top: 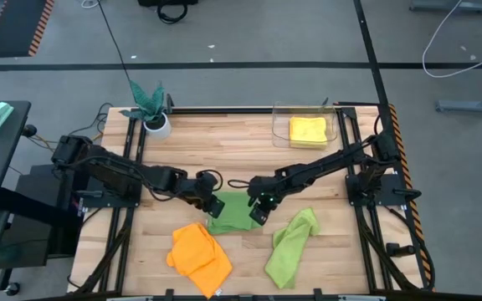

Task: Fold microfiber towels
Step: Fold the green towel

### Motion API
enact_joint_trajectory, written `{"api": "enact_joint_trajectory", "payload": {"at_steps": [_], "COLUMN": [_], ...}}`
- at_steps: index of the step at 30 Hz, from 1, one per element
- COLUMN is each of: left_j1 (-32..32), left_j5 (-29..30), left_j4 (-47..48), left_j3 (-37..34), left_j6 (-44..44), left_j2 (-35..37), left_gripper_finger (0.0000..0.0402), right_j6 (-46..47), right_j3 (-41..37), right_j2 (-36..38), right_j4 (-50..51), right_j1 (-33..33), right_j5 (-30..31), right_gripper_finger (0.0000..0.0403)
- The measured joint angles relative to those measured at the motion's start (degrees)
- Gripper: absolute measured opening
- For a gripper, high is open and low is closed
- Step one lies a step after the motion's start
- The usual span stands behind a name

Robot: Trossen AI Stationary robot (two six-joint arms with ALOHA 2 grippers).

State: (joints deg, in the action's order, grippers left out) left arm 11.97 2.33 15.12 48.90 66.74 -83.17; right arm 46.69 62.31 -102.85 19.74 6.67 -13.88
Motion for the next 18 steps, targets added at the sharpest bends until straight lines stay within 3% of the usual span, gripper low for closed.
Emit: {"api": "enact_joint_trajectory", "payload": {"at_steps": [9,18], "left_j1": [0.0,0.0], "left_j5": [1.6,1.7], "left_j4": [1.1,1.2], "left_j3": [0.0,0.0], "left_j6": [-0.6,-1.8], "left_j2": [0.0,0.0], "left_gripper_finger": [0.001,0.002], "right_j6": [9.9,13.4], "right_j3": [-4.6,-4.8], "right_j2": [0.0,-0.6], "right_j4": [-9.9,-11.1], "right_j1": [-2.2,-1.9], "right_j5": [-2.8,-3.7], "right_gripper_finger": [0.0118,0.0123]}}
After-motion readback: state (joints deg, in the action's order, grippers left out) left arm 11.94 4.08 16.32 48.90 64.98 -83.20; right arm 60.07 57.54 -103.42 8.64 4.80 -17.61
